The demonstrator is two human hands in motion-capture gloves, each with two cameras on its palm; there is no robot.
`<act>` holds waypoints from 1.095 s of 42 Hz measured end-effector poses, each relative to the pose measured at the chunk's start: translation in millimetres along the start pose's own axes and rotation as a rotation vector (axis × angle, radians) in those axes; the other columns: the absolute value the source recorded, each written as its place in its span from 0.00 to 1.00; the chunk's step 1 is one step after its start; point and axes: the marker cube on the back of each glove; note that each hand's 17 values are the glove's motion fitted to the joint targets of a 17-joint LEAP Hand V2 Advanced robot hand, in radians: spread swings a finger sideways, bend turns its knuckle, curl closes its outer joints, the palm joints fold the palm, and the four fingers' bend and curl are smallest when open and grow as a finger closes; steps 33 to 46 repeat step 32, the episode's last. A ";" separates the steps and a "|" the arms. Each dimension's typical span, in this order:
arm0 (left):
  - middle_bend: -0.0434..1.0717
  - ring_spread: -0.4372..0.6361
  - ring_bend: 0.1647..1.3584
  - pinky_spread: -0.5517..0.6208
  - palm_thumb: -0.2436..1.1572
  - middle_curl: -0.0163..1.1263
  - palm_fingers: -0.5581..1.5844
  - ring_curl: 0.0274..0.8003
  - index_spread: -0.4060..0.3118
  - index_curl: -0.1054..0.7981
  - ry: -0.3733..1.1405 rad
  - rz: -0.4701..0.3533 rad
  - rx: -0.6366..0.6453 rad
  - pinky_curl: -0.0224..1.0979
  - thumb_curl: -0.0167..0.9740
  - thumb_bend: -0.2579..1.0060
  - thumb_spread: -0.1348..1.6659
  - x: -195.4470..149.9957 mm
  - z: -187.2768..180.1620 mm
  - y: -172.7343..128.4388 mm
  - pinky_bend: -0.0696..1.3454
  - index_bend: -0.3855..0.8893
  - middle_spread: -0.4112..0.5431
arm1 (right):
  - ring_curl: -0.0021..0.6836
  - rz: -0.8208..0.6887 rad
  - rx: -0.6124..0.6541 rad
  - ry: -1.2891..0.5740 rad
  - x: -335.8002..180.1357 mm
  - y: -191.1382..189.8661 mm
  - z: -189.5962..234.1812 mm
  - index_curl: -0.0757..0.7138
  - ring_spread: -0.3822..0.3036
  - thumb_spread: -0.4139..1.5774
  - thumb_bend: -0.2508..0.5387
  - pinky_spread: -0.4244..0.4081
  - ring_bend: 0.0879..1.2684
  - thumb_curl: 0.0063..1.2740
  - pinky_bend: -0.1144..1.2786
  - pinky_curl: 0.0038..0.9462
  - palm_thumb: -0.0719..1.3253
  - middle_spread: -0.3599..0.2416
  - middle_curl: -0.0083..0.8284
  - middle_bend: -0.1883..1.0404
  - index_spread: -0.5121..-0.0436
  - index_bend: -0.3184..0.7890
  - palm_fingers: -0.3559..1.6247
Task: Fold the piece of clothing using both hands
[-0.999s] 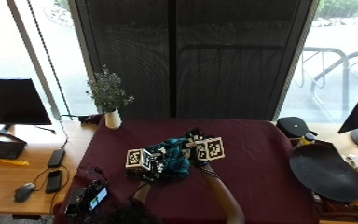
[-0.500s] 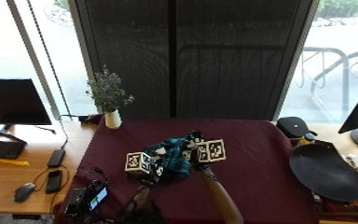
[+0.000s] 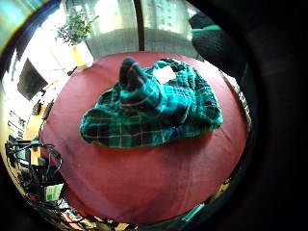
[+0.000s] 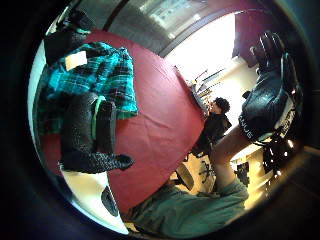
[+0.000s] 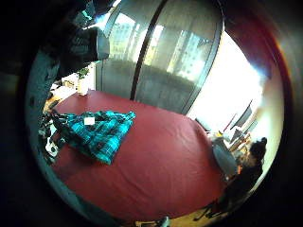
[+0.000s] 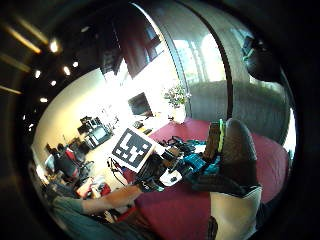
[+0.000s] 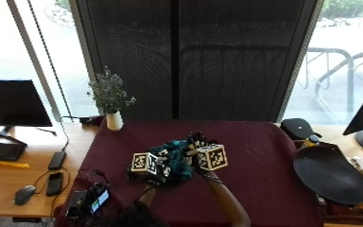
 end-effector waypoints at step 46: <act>0.20 0.44 0.17 0.70 0.54 0.39 0.58 0.41 0.33 0.56 -0.306 -0.081 0.042 0.26 0.35 0.20 0.79 -63.8 56.1 -17.2 0.17 0.44 0.31 | 0.50 0.144 -0.131 -0.081 34.3 61.9 34.1 0.65 0.61 0.84 0.43 0.71 0.09 0.36 0.36 0.37 0.59 0.55 0.37 0.28 0.53 0.45 0.51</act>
